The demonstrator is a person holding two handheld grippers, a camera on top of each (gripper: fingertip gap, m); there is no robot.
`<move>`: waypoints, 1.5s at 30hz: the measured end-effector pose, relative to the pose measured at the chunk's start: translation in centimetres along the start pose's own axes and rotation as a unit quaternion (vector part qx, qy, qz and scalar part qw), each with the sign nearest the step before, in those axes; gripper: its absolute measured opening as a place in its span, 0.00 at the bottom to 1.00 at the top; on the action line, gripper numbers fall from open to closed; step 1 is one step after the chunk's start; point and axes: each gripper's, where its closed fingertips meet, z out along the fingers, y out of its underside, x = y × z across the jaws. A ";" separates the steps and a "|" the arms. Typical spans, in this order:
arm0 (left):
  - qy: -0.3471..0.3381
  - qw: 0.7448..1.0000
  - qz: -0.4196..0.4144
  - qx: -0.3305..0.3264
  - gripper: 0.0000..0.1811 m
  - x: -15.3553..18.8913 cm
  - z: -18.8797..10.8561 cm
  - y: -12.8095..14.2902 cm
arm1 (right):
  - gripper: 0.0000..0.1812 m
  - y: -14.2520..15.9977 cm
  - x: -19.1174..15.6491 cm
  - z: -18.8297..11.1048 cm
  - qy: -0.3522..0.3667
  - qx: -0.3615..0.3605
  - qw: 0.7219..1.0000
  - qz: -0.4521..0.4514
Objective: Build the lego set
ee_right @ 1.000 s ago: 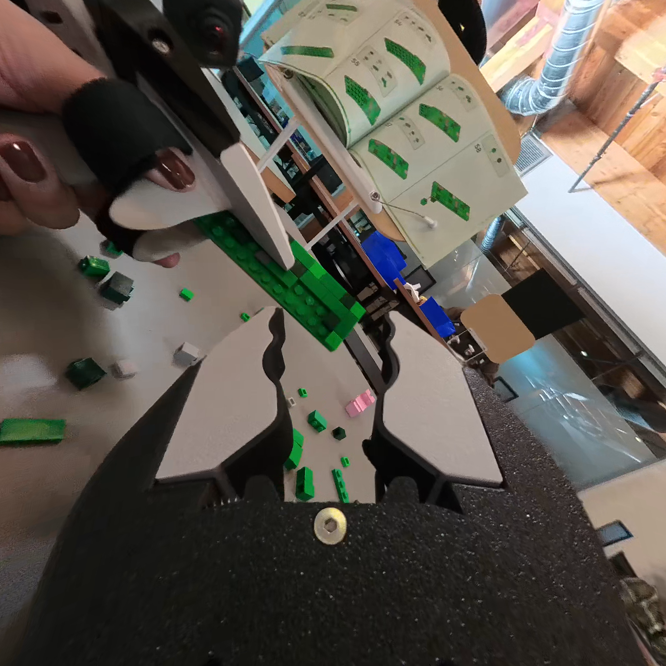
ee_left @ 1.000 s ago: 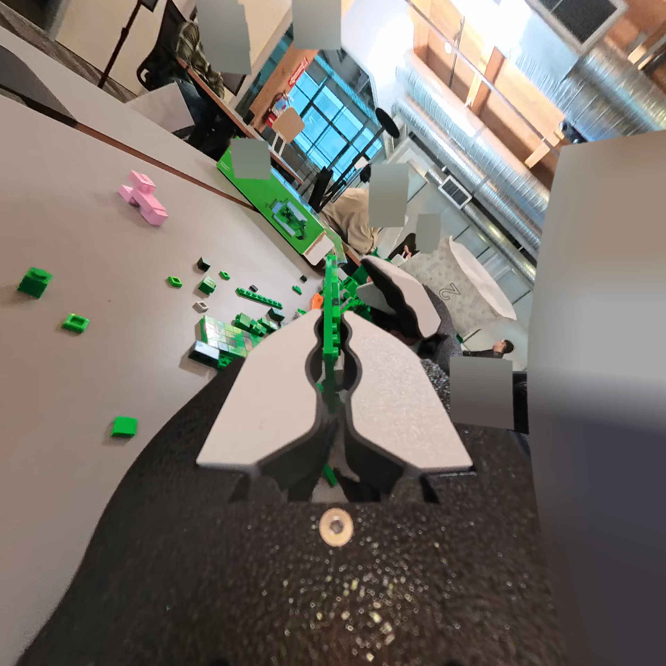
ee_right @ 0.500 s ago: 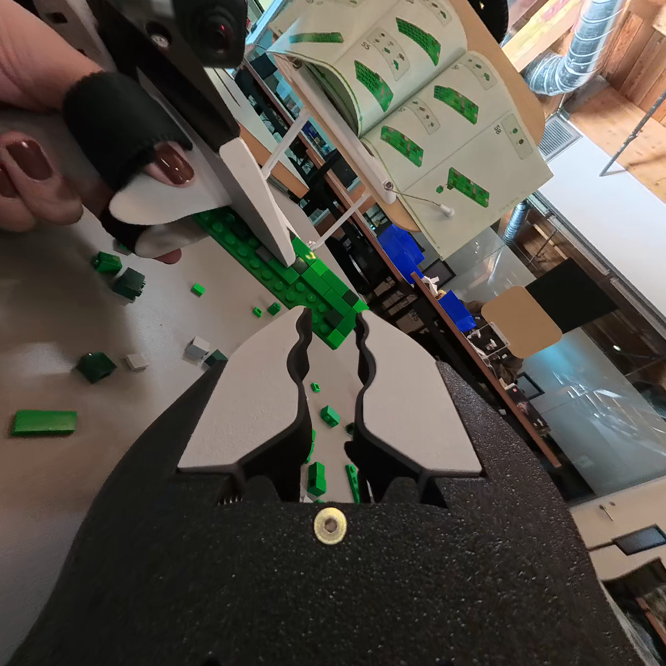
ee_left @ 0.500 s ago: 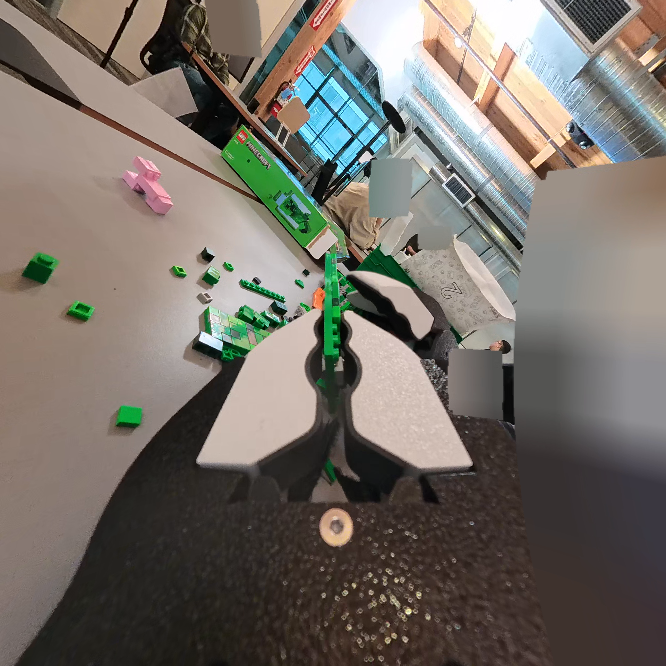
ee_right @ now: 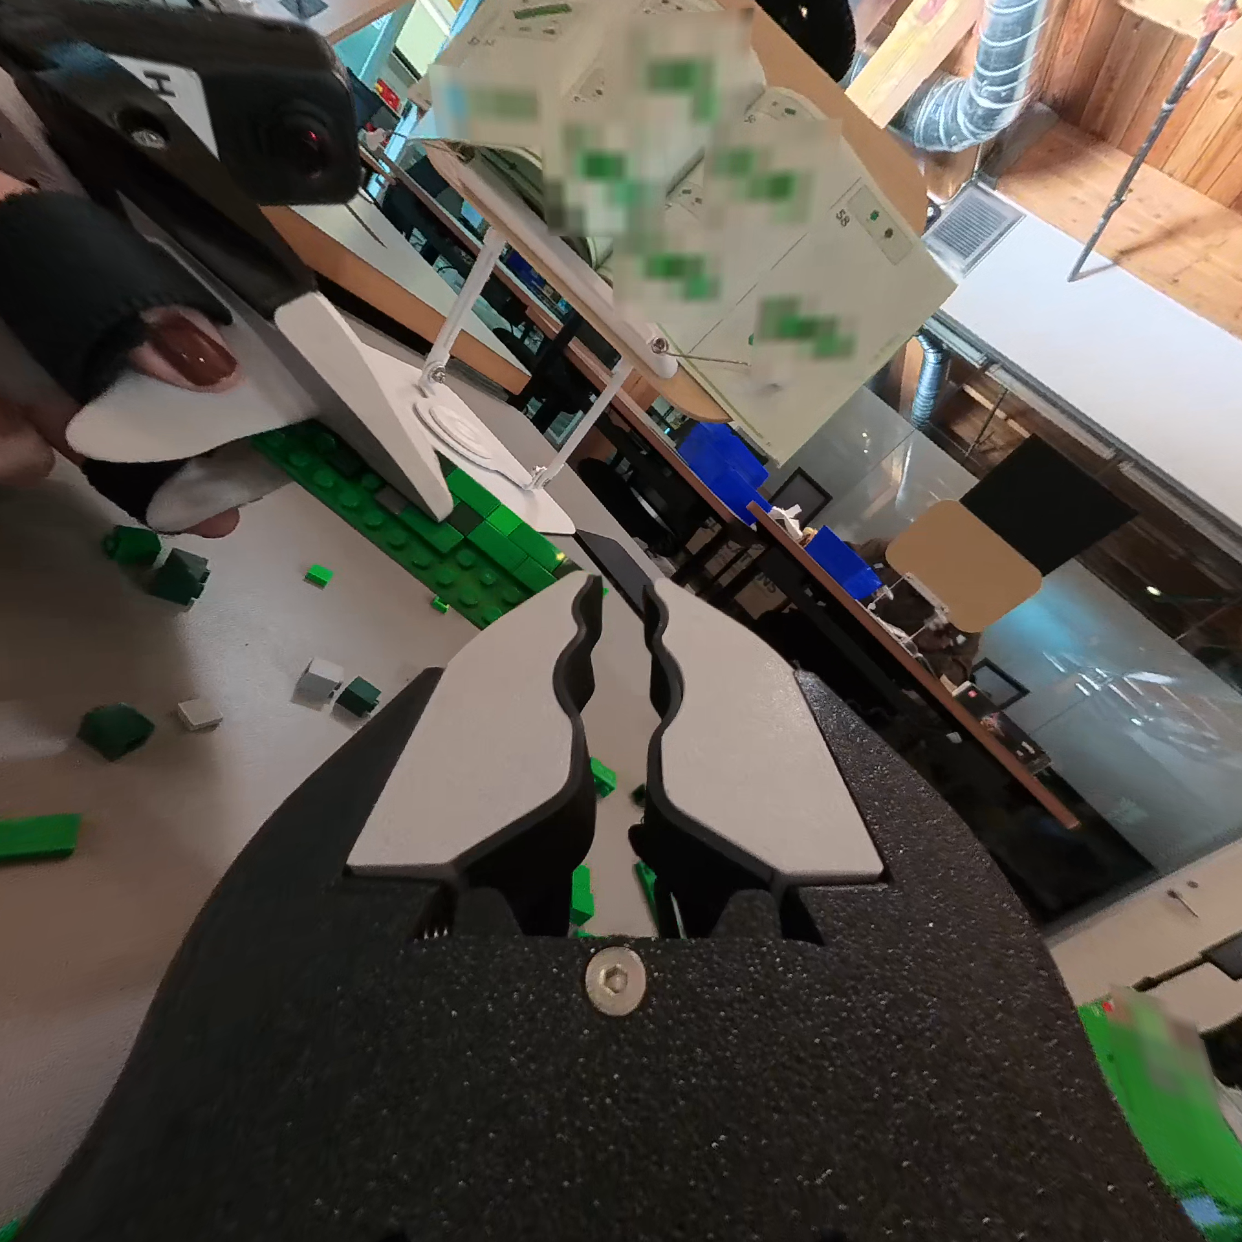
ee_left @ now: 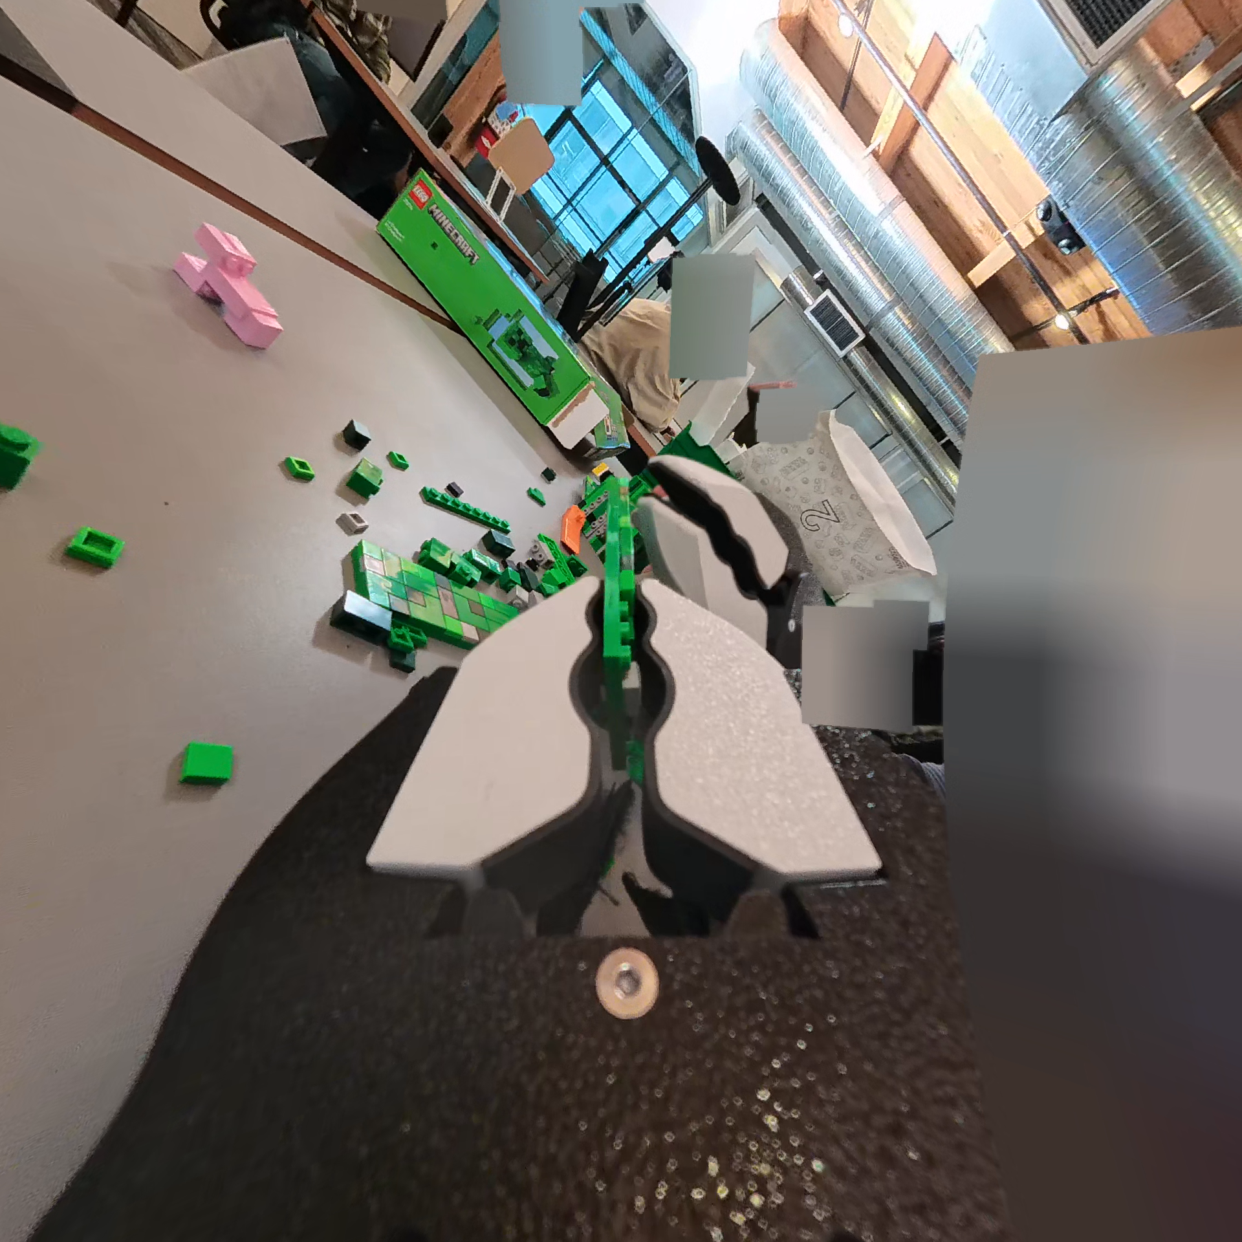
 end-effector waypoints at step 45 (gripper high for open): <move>0.003 0.985 0.132 -0.110 0.07 1.0 0.4 2.3 | 0.19 0.1 -4.0 0.5 -0.042 -0.048 0.981 -0.181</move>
